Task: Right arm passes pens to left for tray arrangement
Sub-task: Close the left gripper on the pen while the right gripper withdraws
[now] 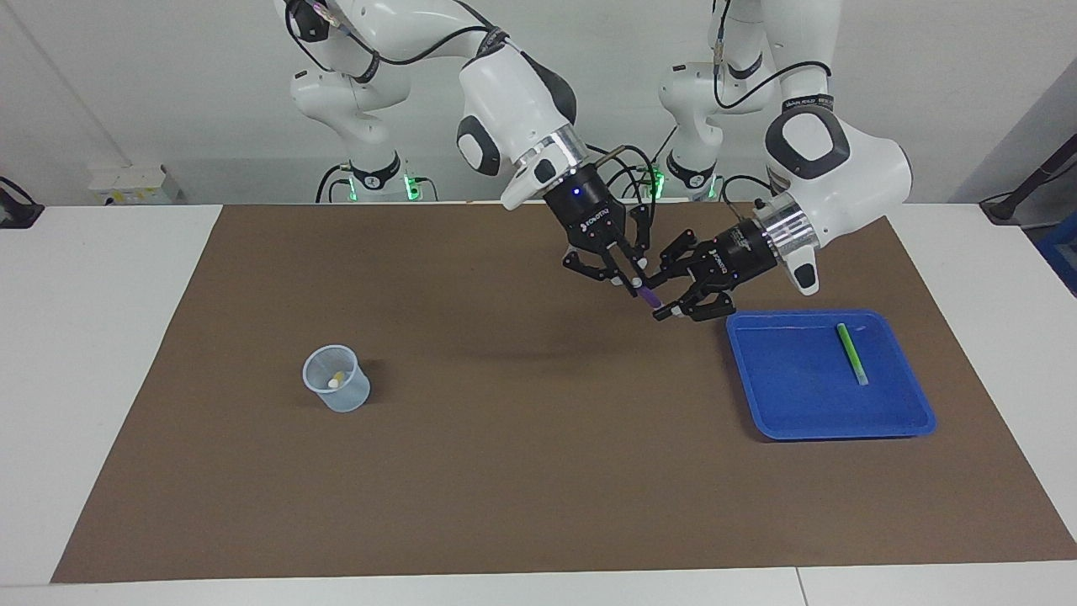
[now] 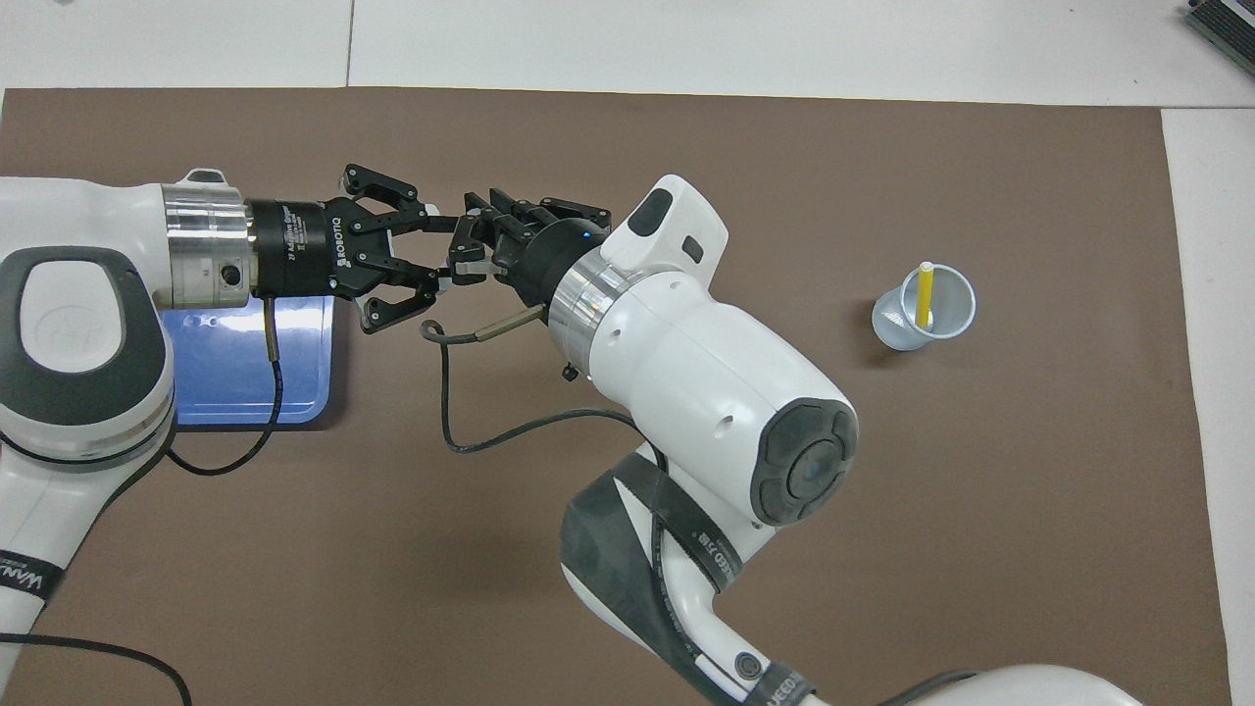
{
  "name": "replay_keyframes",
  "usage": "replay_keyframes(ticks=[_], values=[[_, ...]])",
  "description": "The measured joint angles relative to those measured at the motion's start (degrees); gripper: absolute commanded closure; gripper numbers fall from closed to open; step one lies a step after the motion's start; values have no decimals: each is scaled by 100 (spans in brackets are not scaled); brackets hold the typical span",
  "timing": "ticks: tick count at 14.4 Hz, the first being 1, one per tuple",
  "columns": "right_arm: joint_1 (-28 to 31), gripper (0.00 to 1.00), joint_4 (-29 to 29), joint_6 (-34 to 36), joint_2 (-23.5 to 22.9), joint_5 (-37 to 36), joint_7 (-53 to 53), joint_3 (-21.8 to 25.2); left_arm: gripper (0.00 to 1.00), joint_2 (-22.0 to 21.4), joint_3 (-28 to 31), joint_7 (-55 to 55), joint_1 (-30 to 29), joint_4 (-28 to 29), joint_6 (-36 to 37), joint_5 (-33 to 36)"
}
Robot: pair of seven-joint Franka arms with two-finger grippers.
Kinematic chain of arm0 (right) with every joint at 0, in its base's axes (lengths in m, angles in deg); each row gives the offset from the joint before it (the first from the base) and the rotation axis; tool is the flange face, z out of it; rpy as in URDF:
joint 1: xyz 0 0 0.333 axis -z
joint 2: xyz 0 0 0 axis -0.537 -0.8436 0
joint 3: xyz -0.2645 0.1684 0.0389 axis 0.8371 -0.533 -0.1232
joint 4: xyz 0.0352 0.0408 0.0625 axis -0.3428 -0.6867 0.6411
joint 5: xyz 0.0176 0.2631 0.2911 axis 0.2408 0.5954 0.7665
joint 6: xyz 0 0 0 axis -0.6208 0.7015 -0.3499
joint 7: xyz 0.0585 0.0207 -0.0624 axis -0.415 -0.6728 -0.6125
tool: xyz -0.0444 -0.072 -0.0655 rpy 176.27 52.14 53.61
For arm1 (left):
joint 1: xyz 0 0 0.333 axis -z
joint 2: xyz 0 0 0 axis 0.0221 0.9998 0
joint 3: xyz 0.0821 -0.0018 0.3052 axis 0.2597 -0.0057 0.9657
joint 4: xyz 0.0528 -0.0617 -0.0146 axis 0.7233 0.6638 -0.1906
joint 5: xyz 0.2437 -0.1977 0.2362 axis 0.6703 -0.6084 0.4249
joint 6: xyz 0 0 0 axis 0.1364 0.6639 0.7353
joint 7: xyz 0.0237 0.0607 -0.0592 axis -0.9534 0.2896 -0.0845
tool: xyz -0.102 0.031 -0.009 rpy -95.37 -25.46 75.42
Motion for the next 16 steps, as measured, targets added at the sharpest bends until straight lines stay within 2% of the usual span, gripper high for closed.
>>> replay_keyframes(ticks=[1, 2, 7, 8, 9, 10, 13, 16], values=[[0, 100, 0, 0, -1, 0, 0, 1, 95, 0, -7, 0, 1, 0, 1, 0], [0, 100, 0, 0, -2, 0, 0, 2, 100, 0, -8, 0, 1, 0, 2, 0], [-15, 100, 8, 2, -4, 5, 5, -8, 100, -6, 24, -9, -14, 4, 0, -10], [-15, 74, 9, 2, -4, 5, 6, -8, 100, -6, 24, -9, -14, 4, 0, -10], [-15, 22, 9, 3, -4, 14, 17, -8, 100, -6, 24, -9, -14, 4, 0, -10], [-13, 0, 10, 4, -6, 30, 41, -1, 100, -10, 24, -4, -12, 5, 18, -10], [20, 0, 45, 79, -13, 63, 83, 22, 100, -50, 16, 33, -6, 16, 52, -3], [59, 0, 189, 404, -19, 102, 98, 36, 100, -62, -6, 661, 8, 56, 103, 234]])
